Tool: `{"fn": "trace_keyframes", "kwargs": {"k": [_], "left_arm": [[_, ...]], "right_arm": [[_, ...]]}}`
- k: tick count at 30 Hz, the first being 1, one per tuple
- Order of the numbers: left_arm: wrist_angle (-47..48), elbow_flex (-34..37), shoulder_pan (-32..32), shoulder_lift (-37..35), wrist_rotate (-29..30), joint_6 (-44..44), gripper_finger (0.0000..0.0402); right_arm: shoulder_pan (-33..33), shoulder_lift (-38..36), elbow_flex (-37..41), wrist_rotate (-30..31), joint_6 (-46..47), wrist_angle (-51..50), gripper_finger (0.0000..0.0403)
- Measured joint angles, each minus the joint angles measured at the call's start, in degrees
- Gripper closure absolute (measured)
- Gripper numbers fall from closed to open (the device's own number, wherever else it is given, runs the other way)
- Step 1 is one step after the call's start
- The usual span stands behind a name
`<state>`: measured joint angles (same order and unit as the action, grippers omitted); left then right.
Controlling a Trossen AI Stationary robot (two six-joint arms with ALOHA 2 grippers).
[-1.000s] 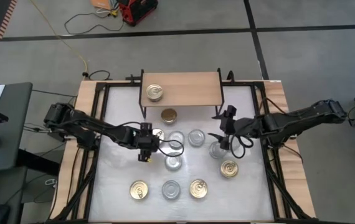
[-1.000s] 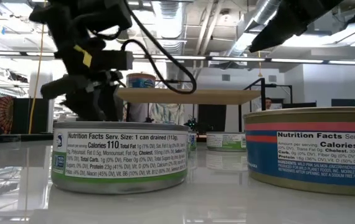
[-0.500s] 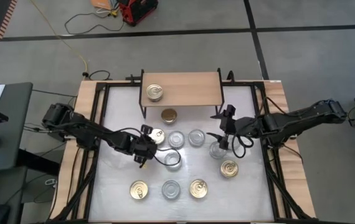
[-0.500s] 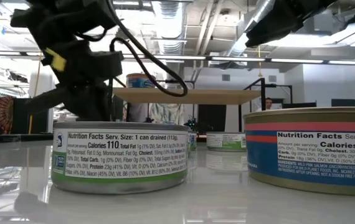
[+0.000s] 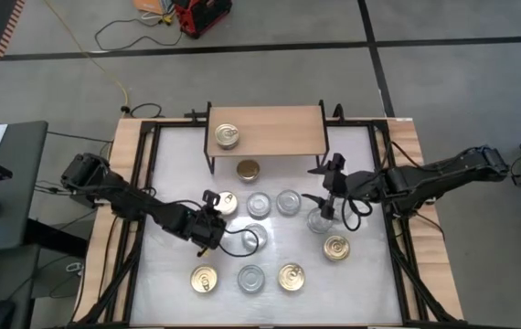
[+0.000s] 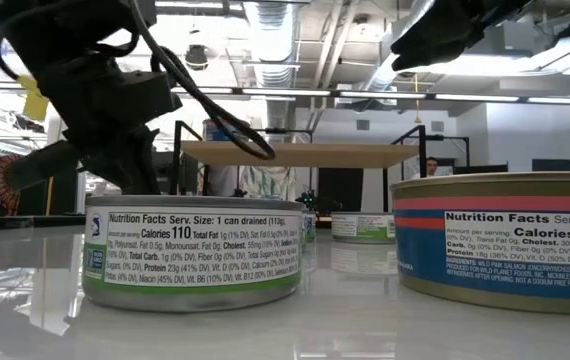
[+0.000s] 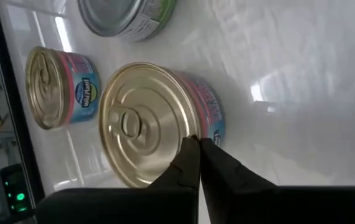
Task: Stack canned seafood by type on shelf
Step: Stack the blue tuna can on top of the other blue tuna can on the shelf
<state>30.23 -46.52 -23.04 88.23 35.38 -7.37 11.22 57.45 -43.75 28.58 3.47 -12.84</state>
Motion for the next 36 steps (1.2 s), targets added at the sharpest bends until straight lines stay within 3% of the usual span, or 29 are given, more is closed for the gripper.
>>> {"fn": "trace_keyframes", "kwargs": {"k": [10, 18, 22, 31, 36], "left_arm": [[0.5, 0.0, -5.4, 0.5, 4.0, 1.8, 0.0401], [-0.1, -0.2, -9.2, 8.1, 9.1, 0.6, 0.0401], [-0.5, -0.1, -10.1, 9.4, 5.2, 2.2, 0.0401], [0.0, -0.7, -10.4, 6.9, 6.1, 3.6, 0.0401], [3.3, -3.8, -9.3, 0.2, -3.0, 8.2, 0.0401]], "right_arm": [[0.0, 0.0, 0.0, 0.0, 2.6, 0.2, 0.0042], [0.0, 0.0, 0.0, 0.0, 4.3, 0.1, 0.0042], [0.0, 0.0, 0.0, 0.0, 4.7, 0.1, 0.0042], [0.0, 0.0, 0.0, 0.0, 4.7, 0.7, 0.0042], [0.0, 0.0, 0.0, 0.0, 4.6, 0.8, 0.0042]]}}
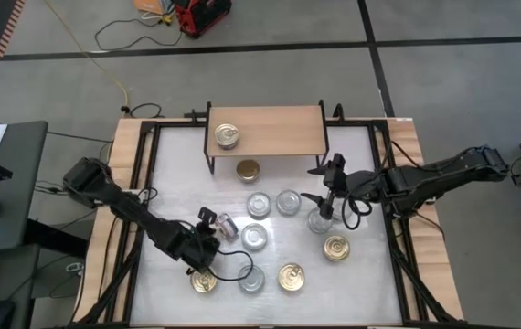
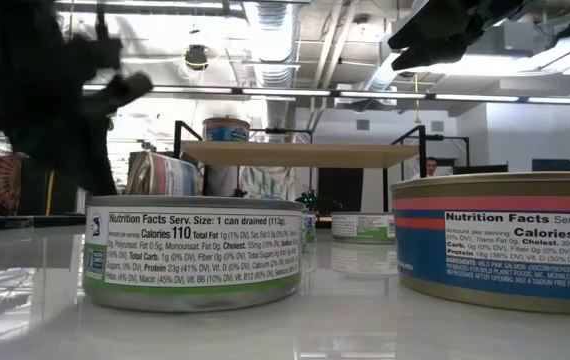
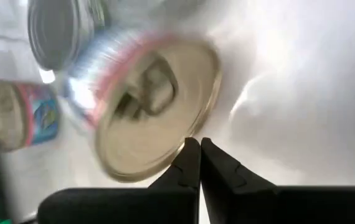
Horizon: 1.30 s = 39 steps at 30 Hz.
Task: Stack canned seafood by type on shelf
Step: Stack the blue tuna can on top of the other blue tuna can on the shelf
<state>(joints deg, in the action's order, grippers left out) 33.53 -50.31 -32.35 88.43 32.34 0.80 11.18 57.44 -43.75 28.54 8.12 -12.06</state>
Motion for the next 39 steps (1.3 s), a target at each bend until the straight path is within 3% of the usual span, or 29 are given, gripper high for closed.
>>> {"fn": "trace_keyframes", "kwargs": {"k": [3, 7, 11, 17, 21, 26, 30, 36, 39], "left_arm": [[0.4, -1.7, 2.0, -5.4, -7.0, 3.9, 0.0401], [1.2, -4.6, 3.7, -10.1, -10.4, 5.3, 0.0379], [5.4, -10.1, 6.8, -9.4, -12.1, 5.1, 0.0301], [9.4, -16.8, 14.0, -2.5, -20.9, -2.6, 0.0148], [13.4, -21.0, 18.5, 2.0, -24.8, -10.2, 0.0096], [19.0, -25.7, 23.5, 7.7, -35.4, -16.1, 0.0088], [23.1, -27.5, 26.6, 12.3, -40.4, -19.3, 0.0092], [25.1, -28.7, 27.7, 16.4, -41.2, -23.8, 0.0097], [25.2, -29.2, 27.7, 16.5, -40.9, -24.8, 0.0122]], "right_arm": [[-0.1, 0.0, 0.0, 0.0, 0.0, 0.2, 0.0042], [-0.1, 0.0, 0.0, 0.0, 0.0, 0.2, 0.0042], [-0.1, 0.0, 0.0, 0.0, -0.5, 0.2, 0.0042], [0.2, 0.0, 0.0, 0.0, -0.6, 1.4, 0.0042], [0.5, 0.0, 0.0, -0.1, -0.5, 1.4, 0.0042], [1.0, 0.0, 0.0, -0.2, 0.0, 1.4, 0.0042], [1.2, 0.0, 0.0, -0.2, 0.0, 1.4, 0.0042], [1.2, 0.0, 0.0, -0.1, 0.4, 1.4, 0.0042], [1.2, 0.0, 0.0, -0.1, 0.4, 1.4, 0.0042]]}}
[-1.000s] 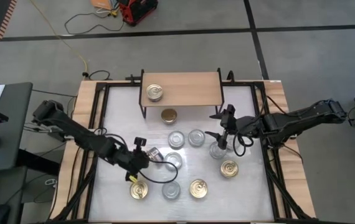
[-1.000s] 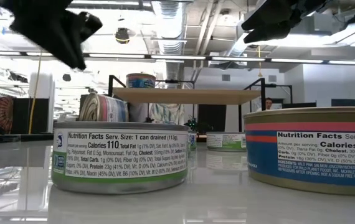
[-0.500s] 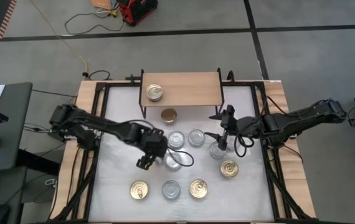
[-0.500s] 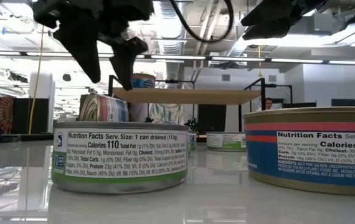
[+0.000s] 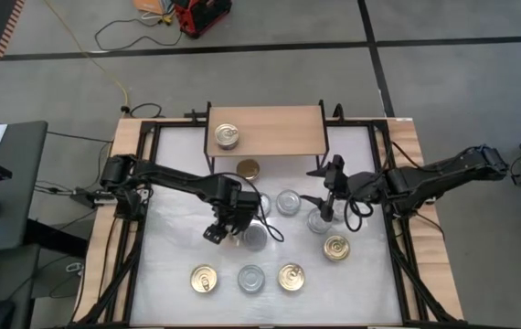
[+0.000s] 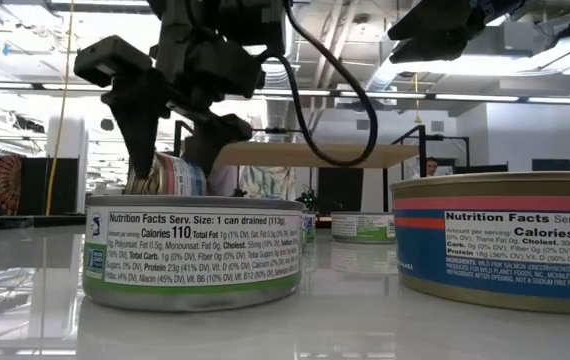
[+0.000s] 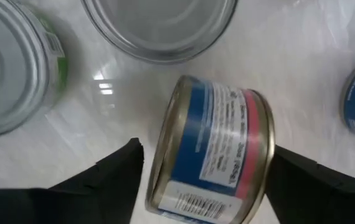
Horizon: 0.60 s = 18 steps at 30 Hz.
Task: Stack canned seafood by type on shelf
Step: Stack the blue tuna can on top of the other blue tuna can on the shelf
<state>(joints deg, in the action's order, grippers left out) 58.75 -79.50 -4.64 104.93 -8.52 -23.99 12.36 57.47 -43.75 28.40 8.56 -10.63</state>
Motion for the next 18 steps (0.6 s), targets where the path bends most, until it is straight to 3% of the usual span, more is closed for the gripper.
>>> {"fn": "trace_keyframes", "kwargs": {"k": [5, 12, 18], "left_arm": [[0.0, -0.3, 0.0, 0.0, 0.4, 0.7, 0.0211], [2.5, -0.2, 0.2, -1.0, 1.3, 4.0, 0.0215], [1.2, -0.2, 0.9, -10.1, 5.4, 5.6, 0.0215]], "right_arm": [[0.0, 0.0, 0.0, 0.0, -0.4, 0.0, 0.0042], [0.0, 0.0, 0.0, 0.1, -1.3, -0.1, 0.0042], [0.0, 0.0, 0.0, 0.1, -3.4, -0.1, 0.0042]]}}
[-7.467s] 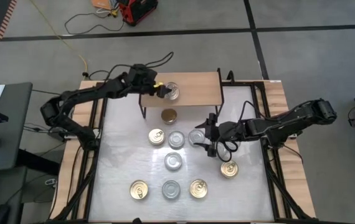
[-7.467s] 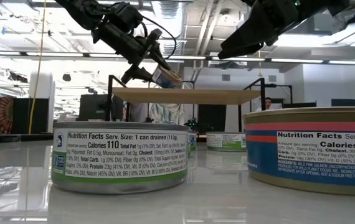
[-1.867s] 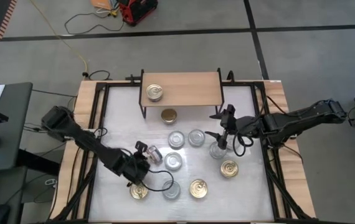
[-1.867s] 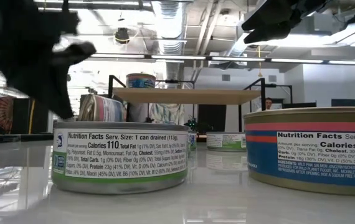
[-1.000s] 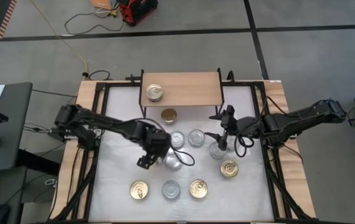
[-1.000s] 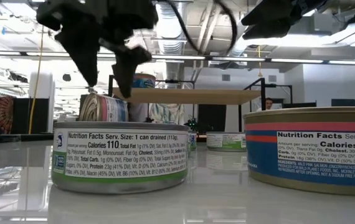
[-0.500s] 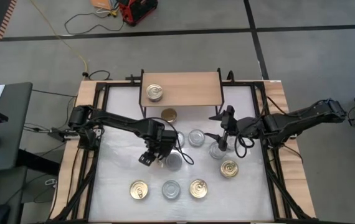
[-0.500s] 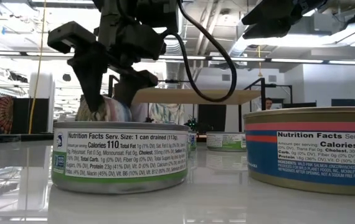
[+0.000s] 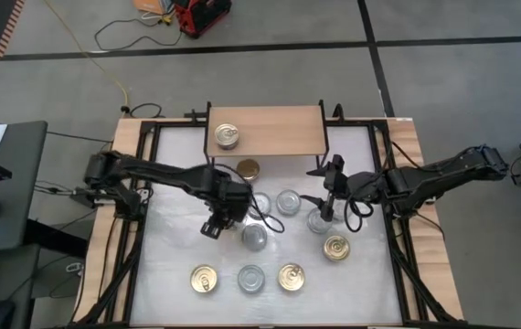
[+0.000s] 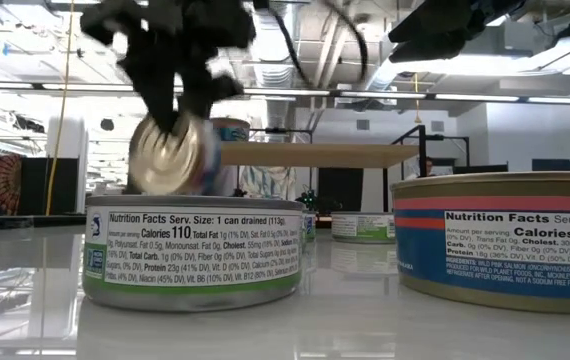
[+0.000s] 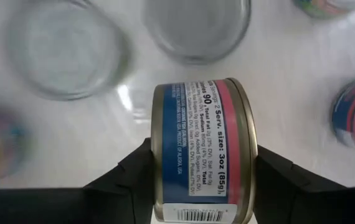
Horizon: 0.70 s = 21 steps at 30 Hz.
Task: Stack canned seafood by type on shelf
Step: Stack the blue tuna can on top of the other blue tuna can on the shelf
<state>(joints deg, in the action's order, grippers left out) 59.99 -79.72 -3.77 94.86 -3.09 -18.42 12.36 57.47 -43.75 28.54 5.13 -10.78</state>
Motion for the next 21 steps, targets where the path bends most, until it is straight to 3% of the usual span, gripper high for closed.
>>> {"fn": "trace_keyframes", "kwargs": {"k": [6, 11, 15, 21], "left_arm": [[-7.2, 0.0, 5.3, -13.3, 10.1, 4.0, 0.0215], [-13.6, 0.0, 16.3, -21.2, 10.7, 10.9, 0.0215], [-17.7, 0.0, 28.2, -23.8, 4.2, 17.9, 0.0215], [-20.4, 0.2, 42.0, -22.1, -9.1, 27.4, 0.0215]], "right_arm": [[-1.3, 0.0, 0.0, 0.0, -1.3, 1.0, 0.0042], [-2.2, 0.0, 0.0, 0.0, -1.1, 1.3, 0.0042], [-2.2, 0.0, 0.0, 0.0, -1.1, 2.5, 0.0042], [-2.3, 0.0, 0.0, -0.3, -1.6, 3.7, 0.0042]]}}
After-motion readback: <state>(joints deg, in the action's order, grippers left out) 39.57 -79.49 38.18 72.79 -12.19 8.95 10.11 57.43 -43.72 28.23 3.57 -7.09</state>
